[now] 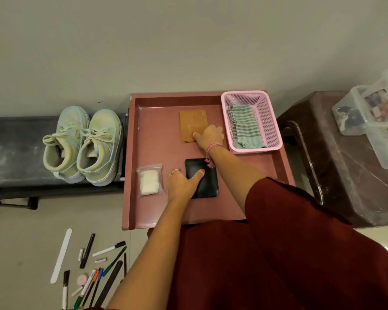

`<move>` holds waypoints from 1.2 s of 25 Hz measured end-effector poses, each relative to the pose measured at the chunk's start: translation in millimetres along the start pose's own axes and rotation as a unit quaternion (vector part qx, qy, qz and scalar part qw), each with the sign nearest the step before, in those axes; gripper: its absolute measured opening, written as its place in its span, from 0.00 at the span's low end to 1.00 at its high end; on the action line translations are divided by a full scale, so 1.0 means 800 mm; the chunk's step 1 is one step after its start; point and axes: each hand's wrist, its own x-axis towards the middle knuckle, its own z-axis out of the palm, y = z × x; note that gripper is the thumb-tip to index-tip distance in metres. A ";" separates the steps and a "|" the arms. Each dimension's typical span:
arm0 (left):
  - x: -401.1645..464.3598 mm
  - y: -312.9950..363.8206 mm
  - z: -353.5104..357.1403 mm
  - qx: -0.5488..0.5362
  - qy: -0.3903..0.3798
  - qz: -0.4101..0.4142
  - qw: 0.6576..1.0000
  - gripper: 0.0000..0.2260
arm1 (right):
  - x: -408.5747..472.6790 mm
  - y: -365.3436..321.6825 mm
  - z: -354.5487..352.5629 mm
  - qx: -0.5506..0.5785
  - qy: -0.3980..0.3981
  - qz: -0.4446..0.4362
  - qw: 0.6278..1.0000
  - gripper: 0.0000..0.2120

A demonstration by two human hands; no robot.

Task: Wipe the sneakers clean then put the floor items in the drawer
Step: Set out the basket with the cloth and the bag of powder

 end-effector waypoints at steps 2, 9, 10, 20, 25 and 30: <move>-0.003 0.005 0.010 0.030 0.000 0.005 1.000 0.39 | 0.008 -0.003 0.004 0.005 0.009 0.025 1.000 0.29; -0.006 0.010 0.025 -0.002 0.031 -0.020 0.999 0.37 | 0.010 0.011 0.009 0.179 0.018 0.079 0.981 0.17; -0.005 0.009 0.026 -0.024 0.024 -0.006 0.999 0.32 | 0.005 0.014 0.007 0.209 0.015 0.071 0.975 0.13; -0.056 0.006 -0.015 -0.363 -0.017 0.007 0.932 0.08 | -0.133 0.094 -0.090 0.561 0.062 -0.022 0.825 0.15; -0.112 0.065 -0.029 -0.483 -0.088 0.043 0.870 0.09 | -0.194 0.146 -0.118 0.600 0.006 -0.019 0.800 0.23; -0.155 0.119 -0.006 -0.459 -0.074 0.078 0.882 0.08 | -0.233 0.159 -0.151 0.622 -0.045 -0.060 0.780 0.18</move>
